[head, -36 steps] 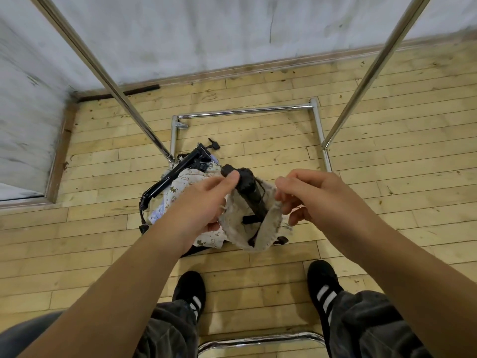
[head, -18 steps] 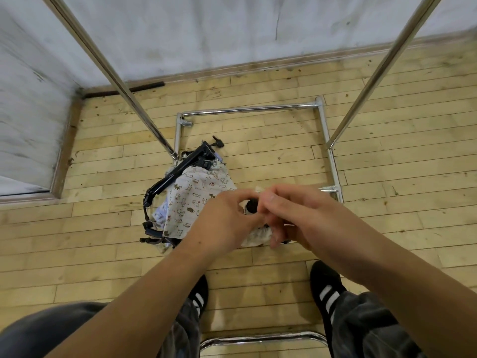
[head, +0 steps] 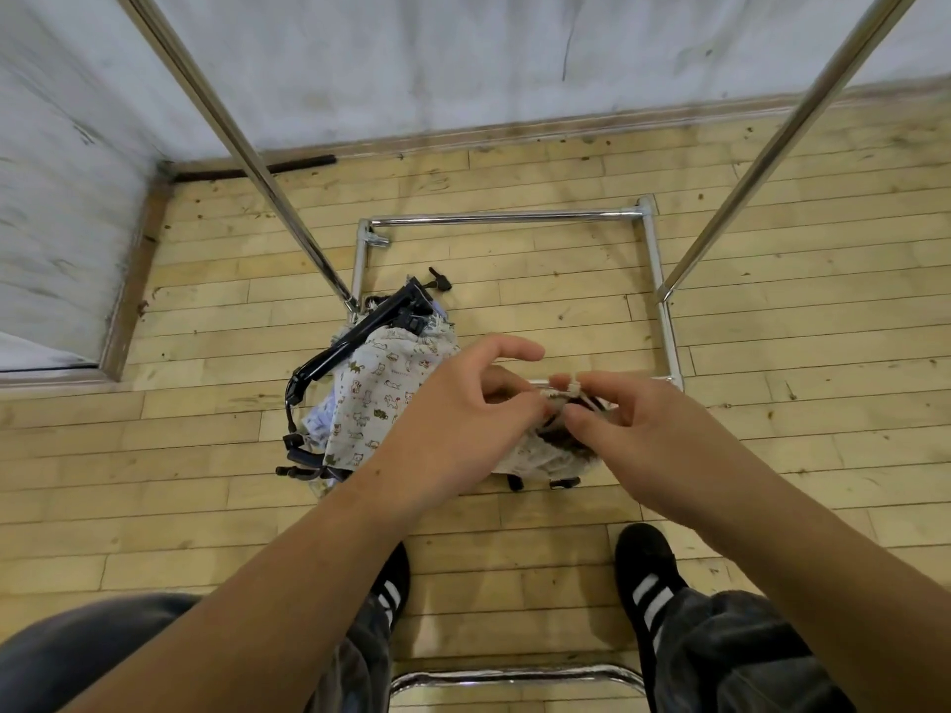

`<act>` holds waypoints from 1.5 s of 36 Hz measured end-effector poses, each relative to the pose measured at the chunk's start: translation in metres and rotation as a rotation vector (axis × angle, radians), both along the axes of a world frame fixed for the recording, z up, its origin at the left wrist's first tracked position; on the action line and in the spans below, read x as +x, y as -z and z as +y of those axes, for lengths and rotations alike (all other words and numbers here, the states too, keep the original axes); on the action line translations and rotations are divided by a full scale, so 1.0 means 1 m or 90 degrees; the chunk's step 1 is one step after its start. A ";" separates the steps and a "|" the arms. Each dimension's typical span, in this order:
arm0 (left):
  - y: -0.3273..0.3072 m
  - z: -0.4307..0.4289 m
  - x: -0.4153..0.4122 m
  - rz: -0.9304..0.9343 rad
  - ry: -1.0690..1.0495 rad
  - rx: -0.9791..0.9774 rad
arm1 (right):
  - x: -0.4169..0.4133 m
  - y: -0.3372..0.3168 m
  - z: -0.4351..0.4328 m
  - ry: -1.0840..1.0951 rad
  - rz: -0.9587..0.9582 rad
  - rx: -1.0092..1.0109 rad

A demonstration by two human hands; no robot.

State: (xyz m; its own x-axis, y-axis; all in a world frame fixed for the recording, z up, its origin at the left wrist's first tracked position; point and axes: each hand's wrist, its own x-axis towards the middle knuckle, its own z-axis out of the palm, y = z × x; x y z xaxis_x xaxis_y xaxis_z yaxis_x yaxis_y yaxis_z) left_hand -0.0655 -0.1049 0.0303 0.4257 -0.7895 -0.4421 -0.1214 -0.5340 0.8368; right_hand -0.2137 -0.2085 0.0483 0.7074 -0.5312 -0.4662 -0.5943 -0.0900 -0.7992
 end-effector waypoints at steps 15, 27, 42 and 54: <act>-0.008 0.002 0.005 0.074 -0.067 -0.001 | -0.009 0.021 -0.009 -0.071 0.177 -0.209; -0.012 0.001 0.008 0.117 -0.101 -0.049 | -0.007 0.022 -0.011 -0.092 0.215 -0.200; -0.038 0.003 -0.014 0.122 0.042 -0.127 | -0.003 0.030 -0.001 -0.117 0.204 -0.232; -0.024 0.005 -0.011 0.228 -0.004 -0.072 | -0.006 0.037 -0.007 -0.066 0.277 -0.261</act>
